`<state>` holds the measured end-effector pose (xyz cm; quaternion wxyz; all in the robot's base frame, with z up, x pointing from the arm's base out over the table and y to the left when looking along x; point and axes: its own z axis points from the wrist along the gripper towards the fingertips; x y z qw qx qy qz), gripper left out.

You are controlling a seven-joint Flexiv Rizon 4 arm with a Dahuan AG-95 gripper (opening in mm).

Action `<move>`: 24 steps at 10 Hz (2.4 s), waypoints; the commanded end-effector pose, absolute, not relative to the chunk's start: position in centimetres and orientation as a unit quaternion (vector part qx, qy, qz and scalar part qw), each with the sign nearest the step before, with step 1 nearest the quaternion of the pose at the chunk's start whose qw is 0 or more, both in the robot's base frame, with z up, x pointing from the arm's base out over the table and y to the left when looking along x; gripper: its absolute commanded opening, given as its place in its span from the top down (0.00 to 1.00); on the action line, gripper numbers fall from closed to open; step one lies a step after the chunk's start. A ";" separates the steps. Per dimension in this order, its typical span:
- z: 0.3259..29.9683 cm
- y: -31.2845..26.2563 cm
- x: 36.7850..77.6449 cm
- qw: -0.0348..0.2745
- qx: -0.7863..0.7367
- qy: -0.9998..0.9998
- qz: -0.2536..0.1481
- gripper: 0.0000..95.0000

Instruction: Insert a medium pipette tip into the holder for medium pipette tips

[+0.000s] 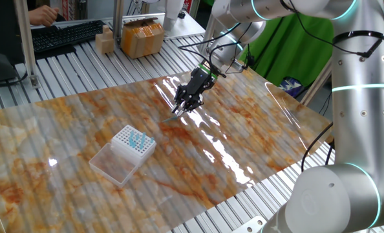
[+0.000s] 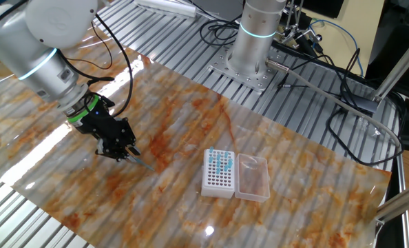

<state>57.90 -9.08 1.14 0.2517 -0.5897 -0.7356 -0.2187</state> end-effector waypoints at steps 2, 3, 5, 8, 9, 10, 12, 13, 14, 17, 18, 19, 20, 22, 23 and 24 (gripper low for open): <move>1.1 -9.1 57.9 0.257 -0.594 -0.730 -0.221 0.80; 1.1 -9.1 57.9 0.261 -0.596 -0.726 -0.223 0.80; 1.0 -9.1 57.8 0.262 -0.596 -0.725 -0.225 0.80; 0.9 -9.0 57.7 0.262 -0.594 -0.726 -0.227 0.80; 0.8 -9.0 57.7 0.262 -0.593 -0.726 -0.228 0.80; 0.7 -9.0 57.7 0.261 -0.593 -0.726 -0.230 0.80; 0.6 -9.0 57.7 0.260 -0.592 -0.727 -0.231 0.80; 0.6 -9.0 57.7 0.259 -0.591 -0.728 -0.231 1.00; 0.6 -9.0 57.7 0.256 -0.591 -0.728 -0.233 1.00; 0.6 -9.0 57.7 0.253 -0.588 -0.731 -0.236 1.00; 0.6 -9.0 57.7 0.251 -0.587 -0.732 -0.236 1.00; 0.7 -9.0 57.7 0.248 -0.586 -0.734 -0.237 1.00; 0.8 -9.0 57.7 0.243 -0.584 -0.738 -0.236 1.00; 1.4 -9.0 57.7 0.234 -0.580 -0.744 -0.234 1.00; 1.6 -8.9 57.6 0.231 -0.578 -0.747 -0.234 1.00; 2.0 -8.9 57.6 0.224 -0.576 -0.751 -0.233 1.00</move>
